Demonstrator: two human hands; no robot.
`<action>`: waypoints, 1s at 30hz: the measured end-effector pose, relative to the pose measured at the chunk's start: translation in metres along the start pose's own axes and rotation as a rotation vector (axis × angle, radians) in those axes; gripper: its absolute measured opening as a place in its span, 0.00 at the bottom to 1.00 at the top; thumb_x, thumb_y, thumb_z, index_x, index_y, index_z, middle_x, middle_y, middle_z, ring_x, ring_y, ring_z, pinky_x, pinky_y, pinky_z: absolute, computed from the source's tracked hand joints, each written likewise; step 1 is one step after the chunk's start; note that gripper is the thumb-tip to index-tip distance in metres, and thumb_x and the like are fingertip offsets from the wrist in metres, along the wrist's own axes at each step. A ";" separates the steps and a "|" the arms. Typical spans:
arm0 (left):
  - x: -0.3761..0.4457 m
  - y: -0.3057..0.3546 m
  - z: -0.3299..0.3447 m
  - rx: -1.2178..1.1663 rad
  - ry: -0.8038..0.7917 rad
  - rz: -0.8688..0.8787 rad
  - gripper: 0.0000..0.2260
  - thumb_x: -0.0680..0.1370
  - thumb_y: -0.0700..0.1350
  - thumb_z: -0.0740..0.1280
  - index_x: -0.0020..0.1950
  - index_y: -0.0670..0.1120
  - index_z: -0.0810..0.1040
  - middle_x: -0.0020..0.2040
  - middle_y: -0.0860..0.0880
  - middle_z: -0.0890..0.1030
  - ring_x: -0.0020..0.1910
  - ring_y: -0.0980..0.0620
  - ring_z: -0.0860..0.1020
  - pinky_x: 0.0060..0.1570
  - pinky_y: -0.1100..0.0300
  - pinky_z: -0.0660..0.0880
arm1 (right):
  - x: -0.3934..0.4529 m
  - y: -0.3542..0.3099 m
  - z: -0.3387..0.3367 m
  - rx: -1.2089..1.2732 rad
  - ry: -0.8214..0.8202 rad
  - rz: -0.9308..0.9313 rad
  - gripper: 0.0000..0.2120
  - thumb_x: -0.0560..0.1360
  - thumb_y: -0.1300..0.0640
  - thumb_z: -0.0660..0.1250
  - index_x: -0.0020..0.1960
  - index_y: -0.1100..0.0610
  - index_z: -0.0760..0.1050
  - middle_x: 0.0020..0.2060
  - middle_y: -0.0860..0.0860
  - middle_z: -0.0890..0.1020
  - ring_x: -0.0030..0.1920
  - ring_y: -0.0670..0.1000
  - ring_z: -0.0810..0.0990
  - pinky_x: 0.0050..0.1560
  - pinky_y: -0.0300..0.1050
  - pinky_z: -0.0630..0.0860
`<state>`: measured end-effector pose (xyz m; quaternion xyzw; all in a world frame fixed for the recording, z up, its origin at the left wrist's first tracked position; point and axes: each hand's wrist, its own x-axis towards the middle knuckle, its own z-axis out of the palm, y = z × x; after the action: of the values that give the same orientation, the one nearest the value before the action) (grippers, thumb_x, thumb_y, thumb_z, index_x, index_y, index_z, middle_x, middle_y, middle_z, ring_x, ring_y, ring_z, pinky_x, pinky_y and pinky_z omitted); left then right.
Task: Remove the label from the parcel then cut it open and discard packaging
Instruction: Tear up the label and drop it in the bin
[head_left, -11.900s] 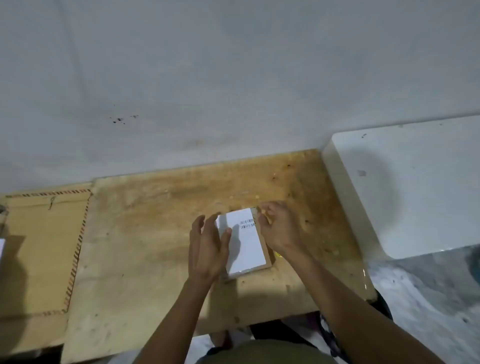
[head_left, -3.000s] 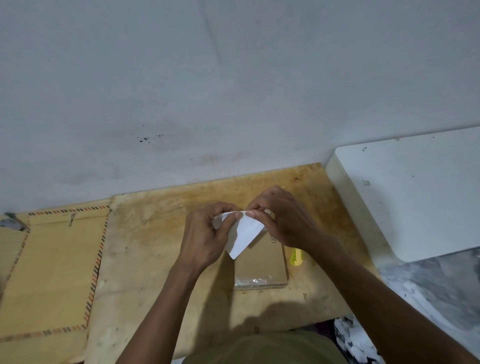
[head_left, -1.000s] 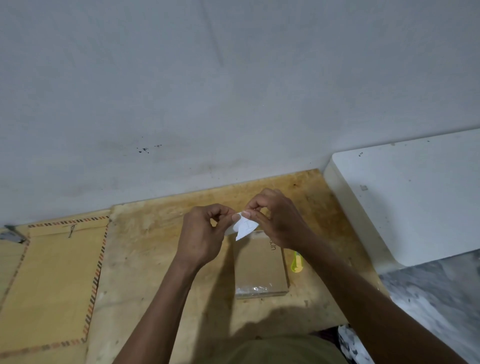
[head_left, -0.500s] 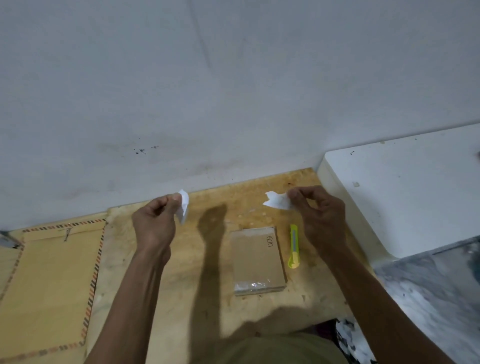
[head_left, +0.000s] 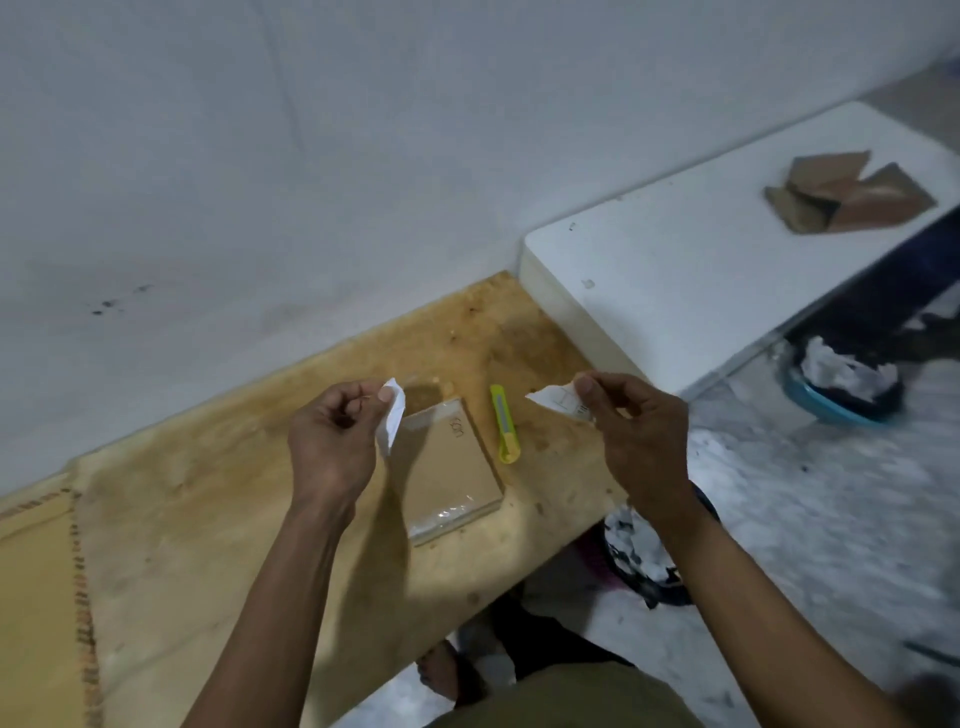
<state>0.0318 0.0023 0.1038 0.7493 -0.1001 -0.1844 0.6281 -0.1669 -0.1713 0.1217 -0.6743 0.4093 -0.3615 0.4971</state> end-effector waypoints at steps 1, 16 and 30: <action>-0.002 -0.001 0.009 0.009 -0.034 0.000 0.04 0.75 0.41 0.74 0.48 0.41 0.84 0.41 0.44 0.79 0.38 0.56 0.75 0.40 0.72 0.74 | -0.004 0.003 -0.012 -0.015 0.028 0.010 0.05 0.75 0.58 0.73 0.48 0.58 0.85 0.40 0.49 0.87 0.40 0.45 0.84 0.43 0.37 0.79; -0.067 -0.006 0.220 0.327 -0.444 0.092 0.06 0.75 0.46 0.75 0.41 0.45 0.84 0.36 0.49 0.84 0.36 0.54 0.79 0.41 0.60 0.75 | -0.007 0.082 -0.189 -0.164 0.463 0.256 0.04 0.75 0.53 0.73 0.42 0.49 0.81 0.36 0.50 0.81 0.36 0.45 0.75 0.40 0.36 0.74; -0.152 -0.080 0.447 0.637 -0.667 0.152 0.07 0.74 0.47 0.71 0.36 0.51 0.83 0.37 0.53 0.83 0.39 0.50 0.82 0.47 0.51 0.80 | 0.026 0.248 -0.314 -0.346 0.456 0.482 0.07 0.76 0.53 0.71 0.40 0.52 0.78 0.37 0.49 0.78 0.42 0.48 0.76 0.45 0.34 0.69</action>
<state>-0.2934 -0.3289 -0.0150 0.7953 -0.4028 -0.3288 0.3118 -0.4854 -0.3550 -0.0391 -0.5350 0.7115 -0.3005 0.3425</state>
